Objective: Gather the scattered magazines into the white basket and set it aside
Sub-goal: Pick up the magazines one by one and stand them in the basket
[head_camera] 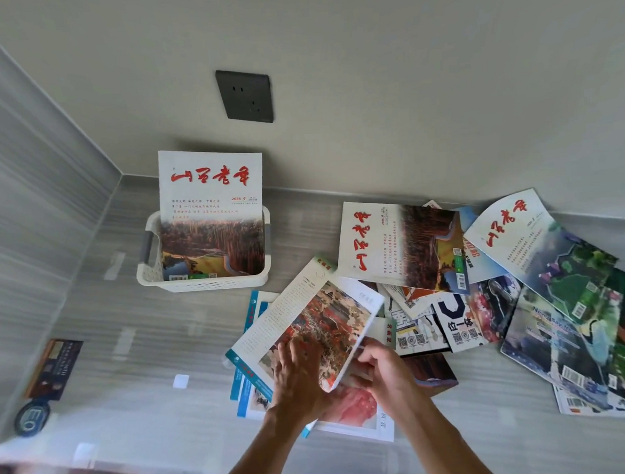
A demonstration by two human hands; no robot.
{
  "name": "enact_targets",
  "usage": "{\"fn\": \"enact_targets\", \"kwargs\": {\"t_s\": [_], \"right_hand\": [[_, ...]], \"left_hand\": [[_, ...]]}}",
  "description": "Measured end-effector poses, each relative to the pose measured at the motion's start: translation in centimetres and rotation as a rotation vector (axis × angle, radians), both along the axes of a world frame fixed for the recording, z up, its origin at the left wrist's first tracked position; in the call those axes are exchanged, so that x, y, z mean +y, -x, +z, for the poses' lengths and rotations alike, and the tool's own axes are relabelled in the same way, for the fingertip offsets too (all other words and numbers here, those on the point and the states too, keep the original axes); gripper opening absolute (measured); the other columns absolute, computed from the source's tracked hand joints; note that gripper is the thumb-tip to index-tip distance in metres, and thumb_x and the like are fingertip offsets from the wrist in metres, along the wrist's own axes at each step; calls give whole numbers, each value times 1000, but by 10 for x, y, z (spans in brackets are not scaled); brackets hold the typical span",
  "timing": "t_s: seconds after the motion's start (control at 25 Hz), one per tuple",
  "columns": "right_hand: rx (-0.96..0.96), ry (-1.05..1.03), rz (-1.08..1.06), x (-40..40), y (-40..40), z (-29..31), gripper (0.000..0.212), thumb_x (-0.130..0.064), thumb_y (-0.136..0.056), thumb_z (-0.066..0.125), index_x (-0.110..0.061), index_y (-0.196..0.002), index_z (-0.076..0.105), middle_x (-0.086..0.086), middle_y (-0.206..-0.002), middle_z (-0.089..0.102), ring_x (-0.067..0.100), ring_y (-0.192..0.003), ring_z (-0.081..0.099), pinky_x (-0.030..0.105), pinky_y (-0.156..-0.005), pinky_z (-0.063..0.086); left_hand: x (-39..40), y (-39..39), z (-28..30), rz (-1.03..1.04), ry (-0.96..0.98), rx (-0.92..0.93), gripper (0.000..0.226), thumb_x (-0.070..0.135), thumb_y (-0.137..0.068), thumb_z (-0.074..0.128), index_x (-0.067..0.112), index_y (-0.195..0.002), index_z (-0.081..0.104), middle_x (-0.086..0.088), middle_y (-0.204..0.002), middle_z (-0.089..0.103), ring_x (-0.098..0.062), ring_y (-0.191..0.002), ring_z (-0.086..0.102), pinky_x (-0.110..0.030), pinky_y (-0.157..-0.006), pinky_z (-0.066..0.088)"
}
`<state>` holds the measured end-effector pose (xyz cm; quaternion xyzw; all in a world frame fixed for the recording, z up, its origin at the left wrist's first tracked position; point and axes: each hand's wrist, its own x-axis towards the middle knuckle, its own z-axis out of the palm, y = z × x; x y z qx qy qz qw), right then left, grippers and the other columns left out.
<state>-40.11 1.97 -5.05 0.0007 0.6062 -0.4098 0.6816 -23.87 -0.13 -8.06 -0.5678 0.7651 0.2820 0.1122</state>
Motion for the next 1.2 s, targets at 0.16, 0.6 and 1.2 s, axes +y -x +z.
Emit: {"fn": "enact_targets", "kwargs": {"t_s": [0.16, 0.6, 1.2], "right_hand": [[69, 0, 225, -3, -24, 5, 39, 7, -76, 48, -9, -99, 74, 4, -82, 73, 20, -79, 64, 35, -78, 50], [25, 376, 150, -66, -1, 54, 30, -9, -64, 79, -21, -91, 71, 5, -68, 63, 19, -58, 53, 27, -48, 46], [589, 600, 80, -189, -108, 146, 5, -16, -95, 60, -18, -91, 63, -5, -80, 73, 0, -52, 62, 18, -47, 53]], "left_hand": [[-16, -4, 27, 291, -26, 461, 19, 11, -86, 46, 19, -89, 63, -3, -86, 68, -18, -73, 64, -43, -61, 57], [-69, -119, 129, 352, -258, 1169, 23, 3, -90, 59, 9, -109, 69, -19, -99, 73, -29, -89, 72, -41, -76, 60], [-175, -188, 143, 970, 263, 1206, 23, -7, -88, 61, 14, -84, 68, 2, -77, 74, -7, -60, 66, -18, -54, 55]]}}
